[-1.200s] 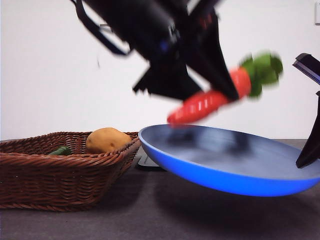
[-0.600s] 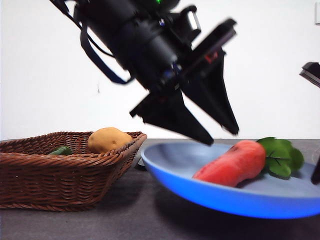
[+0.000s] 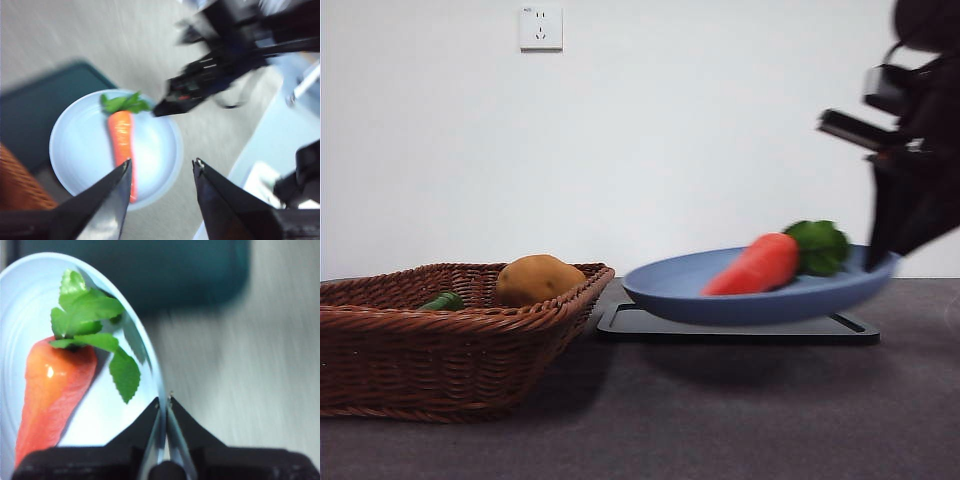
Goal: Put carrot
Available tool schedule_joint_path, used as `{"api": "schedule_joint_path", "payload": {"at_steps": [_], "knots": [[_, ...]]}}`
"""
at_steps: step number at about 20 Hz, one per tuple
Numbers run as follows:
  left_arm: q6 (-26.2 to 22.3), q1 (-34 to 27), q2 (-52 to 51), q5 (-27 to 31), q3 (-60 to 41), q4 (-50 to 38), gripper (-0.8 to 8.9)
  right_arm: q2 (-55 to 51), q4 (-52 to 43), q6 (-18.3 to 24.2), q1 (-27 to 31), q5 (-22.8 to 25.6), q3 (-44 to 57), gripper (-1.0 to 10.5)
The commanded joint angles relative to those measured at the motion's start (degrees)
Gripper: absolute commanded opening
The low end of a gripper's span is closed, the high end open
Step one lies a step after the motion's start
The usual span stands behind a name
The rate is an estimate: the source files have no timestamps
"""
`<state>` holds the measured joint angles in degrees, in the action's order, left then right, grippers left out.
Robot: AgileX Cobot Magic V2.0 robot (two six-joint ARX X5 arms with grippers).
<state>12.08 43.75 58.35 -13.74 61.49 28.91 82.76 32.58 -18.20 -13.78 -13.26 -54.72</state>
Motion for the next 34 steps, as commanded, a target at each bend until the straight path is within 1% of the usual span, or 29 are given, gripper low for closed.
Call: {"api": "schedule_joint_path", "payload": {"at_steps": [1,4,6,8,10,12,14,16,17,20,24,25,27,28,29,31,32,34], "knots": [[0.13,0.13,-3.98,1.49,0.76,1.86,2.21,8.74,-0.76,1.92,1.07,-0.31,-8.57,0.0],[0.15,0.13,-8.26,2.34,0.76,4.35,2.21,18.4,-0.76,2.64,3.34,-0.39,-17.53,0.0],[0.11,0.13,-9.77,3.34,0.76,5.35,2.21,24.15,-0.9,2.62,5.05,-2.58,-22.53,0.0],[0.11,0.13,-9.88,3.28,0.76,5.51,2.21,28.79,-1.22,2.58,6.51,-3.3,-25.88,0.0],[0.11,0.13,-9.84,3.32,0.76,5.46,2.21,31.12,-1.64,2.62,7.39,-3.3,-26.62,0.0],[0.11,0.15,-9.79,3.32,0.76,5.46,2.21,32.28,-1.7,2.67,7.85,-3.23,-26.62,0.5],[0.11,0.13,-9.79,3.56,0.76,5.42,2.21,32.33,-1.92,3.17,8.11,-3.17,-26.62,1.3],[-0.33,0.13,-9.77,5.68,0.76,5.38,2.21,32.3,-2.19,3.34,8.11,-3.3,-26.67,1.9],[-0.94,0.13,-9.66,7.52,0.76,5.01,2.21,32.2,-2.08,3.3,8.11,-3.34,-26.69,2.1],[-6.51,0.11,-8.09,14.58,0.76,1.25,2.21,29.51,0.66,3.89,8.11,-3.32,-26.69,2.1],[-14.34,0.02,-3.1,25.79,0.76,-8.7,2.19,21.53,10.6,8.41,7.72,-3.26,-26.69,2.0],[-15.63,-0.07,-1.25,28.48,0.76,-11.87,2.19,19.3,13.11,8.98,7.3,-3.1,-26.69,2.0],[-16.65,-0.96,2.56,32.68,0.76,-17.66,2.17,14.56,17.03,10.49,5.99,-2.69,-26.67,1.2],[-16.65,-1.64,4.44,33.27,0.76,-19.67,2.09,12.17,18.36,10.8,5.07,-2.05,-26.67,0.8],[-16.63,-2.4,5.95,33.07,0.76,-20.35,1.7,9.88,19.56,11.13,3.69,-0.33,-26.67,0.4],[-16.65,-3.96,8.22,33.03,0.76,-19.39,0.28,5.57,21.84,11.69,0.44,4.39,-26.64,0.0],[-16.65,-4.72,8.79,32.98,0.76,-17.99,0.08,3.45,22.53,11.65,-1.33,6.21,-26.53,0.0],[-16.65,-6.29,8.7,32.92,0.76,-13.57,0.06,-0.35,23.08,11.65,-5.62,7.76,-26.18,0.0]]}}
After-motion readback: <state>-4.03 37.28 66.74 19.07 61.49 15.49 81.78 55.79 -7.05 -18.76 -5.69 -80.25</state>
